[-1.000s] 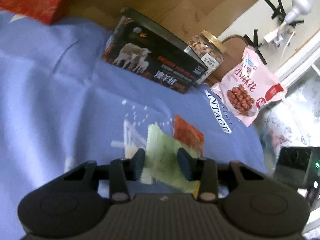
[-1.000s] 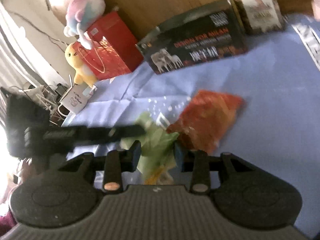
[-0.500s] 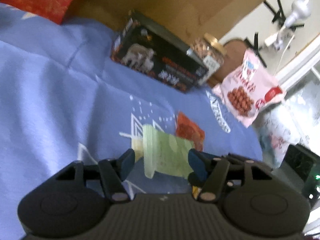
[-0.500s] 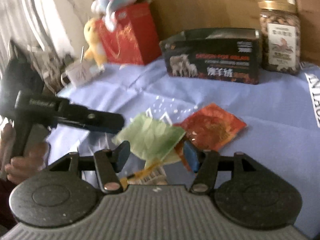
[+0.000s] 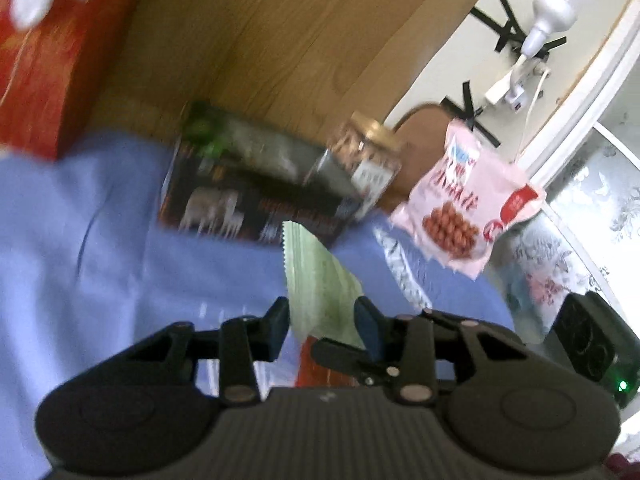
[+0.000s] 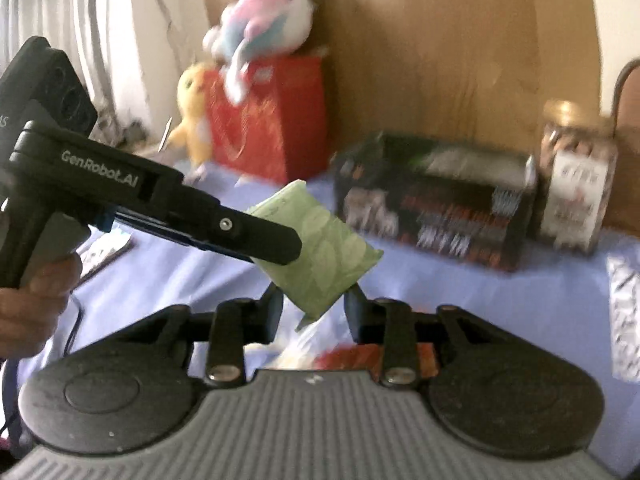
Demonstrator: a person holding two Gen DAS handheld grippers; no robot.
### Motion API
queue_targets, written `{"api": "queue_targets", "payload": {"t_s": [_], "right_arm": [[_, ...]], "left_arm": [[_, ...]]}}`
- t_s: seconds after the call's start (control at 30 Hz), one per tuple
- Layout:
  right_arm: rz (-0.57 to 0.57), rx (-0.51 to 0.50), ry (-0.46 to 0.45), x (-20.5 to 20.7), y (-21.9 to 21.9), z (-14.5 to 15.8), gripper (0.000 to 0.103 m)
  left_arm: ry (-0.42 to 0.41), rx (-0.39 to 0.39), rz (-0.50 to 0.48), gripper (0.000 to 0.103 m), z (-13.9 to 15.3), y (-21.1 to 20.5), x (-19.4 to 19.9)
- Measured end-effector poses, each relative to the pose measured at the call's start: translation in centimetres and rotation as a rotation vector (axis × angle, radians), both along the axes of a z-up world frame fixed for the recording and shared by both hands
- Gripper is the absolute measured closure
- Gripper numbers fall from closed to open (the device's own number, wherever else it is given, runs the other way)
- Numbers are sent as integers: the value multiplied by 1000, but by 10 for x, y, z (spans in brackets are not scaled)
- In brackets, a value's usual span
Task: Organize snacks
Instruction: 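Carry the green pouch into the black box and open the right tool, then move the right tool back to the clear bag with yellow label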
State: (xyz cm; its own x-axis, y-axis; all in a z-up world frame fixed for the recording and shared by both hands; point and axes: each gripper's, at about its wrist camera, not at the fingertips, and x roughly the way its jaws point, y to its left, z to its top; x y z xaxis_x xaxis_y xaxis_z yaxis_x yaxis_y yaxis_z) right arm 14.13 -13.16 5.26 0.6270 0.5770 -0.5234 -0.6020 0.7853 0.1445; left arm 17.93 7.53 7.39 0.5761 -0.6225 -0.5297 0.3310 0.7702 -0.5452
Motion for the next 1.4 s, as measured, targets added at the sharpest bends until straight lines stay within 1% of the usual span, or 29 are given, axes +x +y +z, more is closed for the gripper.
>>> {"api": "queue_targets", "payload": {"t_s": [0.17,0.27,0.33,0.4,0.43,0.47,0.5,0.53,0.6,0.73,0.77,0.8,0.83,0.87,0.93,1.0,1.1,1.17,1.3,1.33,1.4], "right_arm": [[-75,34,-64,40,-11,13,67],[-115,34,-86,73,-11,16,67],[-130,36,-87,90,-9,14,67],[-142,36,-84,110,-4,9,67],[-141,32,-82,117,-1,8,65],[-137,23,-81,123,2,5,65],[-138,11,-82,127,7,2,65],[-141,5,-84,129,10,0,62],[-143,16,-87,130,9,-2,58],[-153,53,-78,111,-9,2,57],[-163,63,-75,106,-14,4,57],[-175,81,-66,96,-23,6,57],[-183,98,-51,88,-30,6,57],[-192,115,-34,79,-38,6,57],[-213,148,7,57,-55,2,56],[-241,172,59,35,-70,-5,56],[-274,210,149,1,-91,-20,55],[-291,217,186,-20,-98,-30,54],[-320,224,240,-44,-102,-41,56],[-328,232,231,-48,-102,-43,56],[-335,222,214,-57,-100,-43,56]], "left_arm": [[-78,31,14,66,15,-20,45],[-85,22,45,66,16,-23,78],[-93,36,77,66,15,-25,95],[-119,92,125,62,13,-28,109],[-131,136,160,55,11,-30,114],[-138,175,192,53,9,-32,119],[-140,209,215,53,6,-35,123],[-137,228,230,53,4,-35,126],[-123,242,248,51,-2,-34,127],[-125,234,242,51,-4,-33,111],[-135,228,239,51,-3,-33,103],[-161,234,241,51,0,-34,92],[-177,248,244,47,2,-34,83],[-181,251,239,46,3,-32,73],[-171,224,214,46,1,-28,53],[-143,202,199,46,-7,-26,30],[-96,235,181,46,-27,-30,-3],[-76,263,187,46,-39,-35,-22],[-45,323,215,46,-55,-37,-49],[-40,343,228,46,-57,-36,-54],[-35,356,247,46,-60,-34,-62]]}}
